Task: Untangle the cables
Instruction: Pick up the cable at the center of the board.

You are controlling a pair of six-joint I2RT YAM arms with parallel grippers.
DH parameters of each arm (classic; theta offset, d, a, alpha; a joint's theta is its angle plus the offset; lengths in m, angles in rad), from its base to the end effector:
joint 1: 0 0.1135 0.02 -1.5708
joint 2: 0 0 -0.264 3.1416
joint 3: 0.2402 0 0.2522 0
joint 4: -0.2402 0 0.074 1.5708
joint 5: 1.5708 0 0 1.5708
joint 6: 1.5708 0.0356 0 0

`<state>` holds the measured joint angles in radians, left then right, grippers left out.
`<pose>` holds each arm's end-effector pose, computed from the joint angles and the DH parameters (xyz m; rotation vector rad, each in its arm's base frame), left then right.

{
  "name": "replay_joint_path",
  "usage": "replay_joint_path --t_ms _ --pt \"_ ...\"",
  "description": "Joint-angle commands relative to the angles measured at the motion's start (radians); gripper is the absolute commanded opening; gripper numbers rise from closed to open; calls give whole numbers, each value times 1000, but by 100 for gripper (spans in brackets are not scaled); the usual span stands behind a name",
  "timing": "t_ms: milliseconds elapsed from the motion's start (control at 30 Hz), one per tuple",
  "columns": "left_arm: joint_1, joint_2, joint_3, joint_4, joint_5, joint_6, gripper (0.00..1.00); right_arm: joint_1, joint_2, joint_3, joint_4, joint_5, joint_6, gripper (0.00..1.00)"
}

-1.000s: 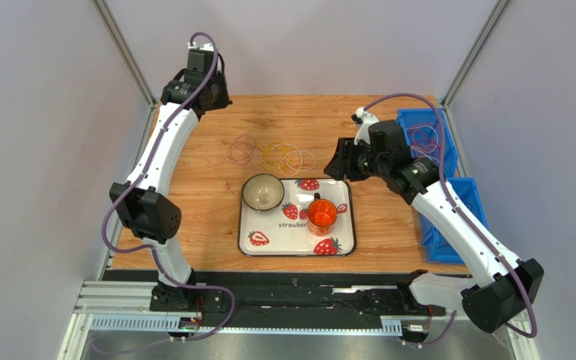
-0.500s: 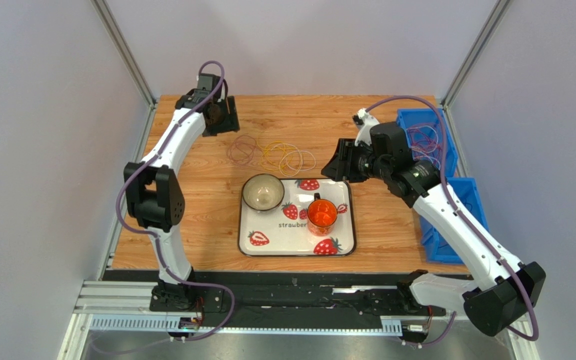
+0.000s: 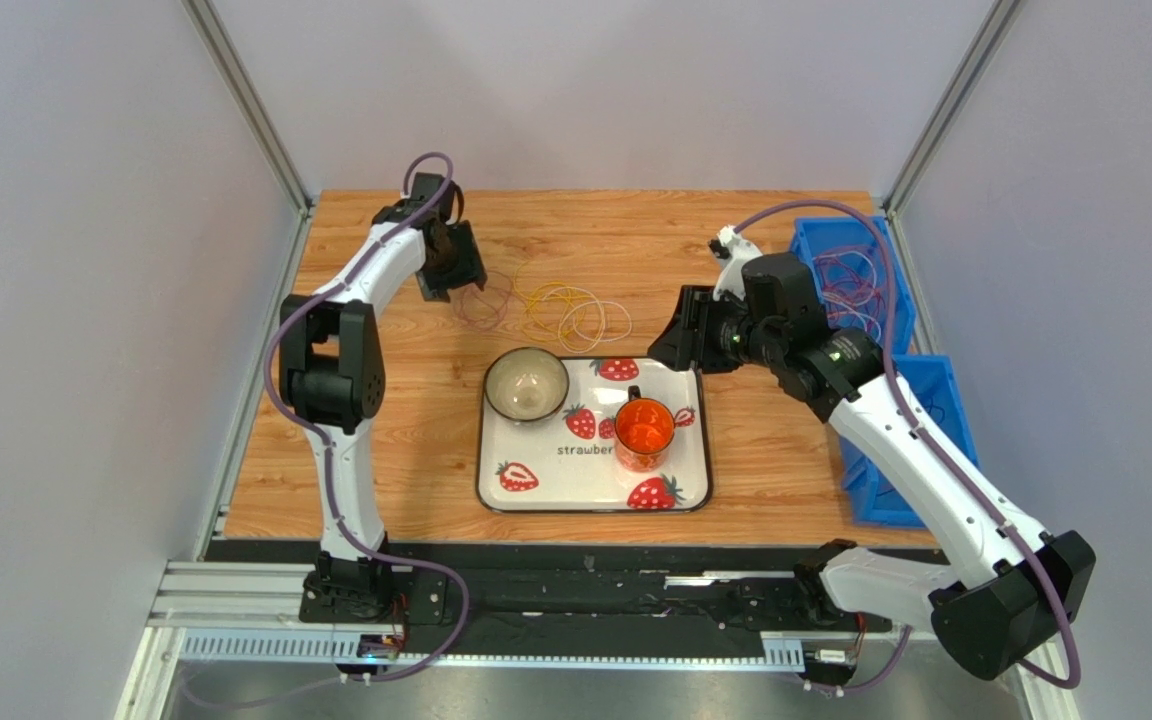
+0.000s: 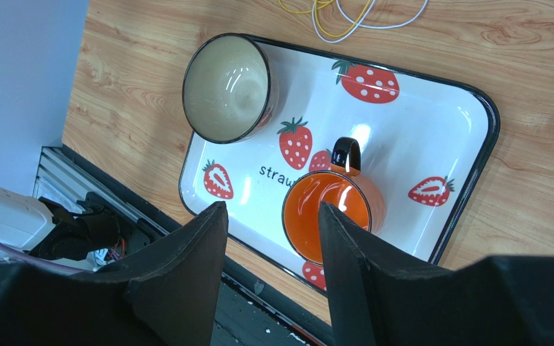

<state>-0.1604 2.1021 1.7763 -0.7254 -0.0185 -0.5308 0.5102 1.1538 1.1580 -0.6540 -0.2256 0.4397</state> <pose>0.4537 -0.0727 0.2244 -0.4922 2.5921 -0.2146 0.2093 0.1263 0.3501 -0.2111 2.3035 0.7566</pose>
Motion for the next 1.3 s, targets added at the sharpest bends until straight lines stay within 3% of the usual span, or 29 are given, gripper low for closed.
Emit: replay_joint_path --t_ms 0,200,400,700,767,1267 --pt "9 -2 -24 18 -32 -98 68 4 -22 -4 21 15 -15 53" --pt "10 -16 -95 26 -60 -215 62 5 -9 -6 24 22 -25 53" --pt "22 -82 -233 159 -40 -328 61 5 -17 -11 21 31 -33 53" --pt "24 -44 -215 185 -27 -351 59 5 -23 -15 14 45 -47 53" --pt "24 -28 -199 172 -28 -341 55 4 -23 -17 13 48 -48 53" --pt "-18 87 -14 -58 -155 -308 54 -6 -54 -41 16 51 -88 53"
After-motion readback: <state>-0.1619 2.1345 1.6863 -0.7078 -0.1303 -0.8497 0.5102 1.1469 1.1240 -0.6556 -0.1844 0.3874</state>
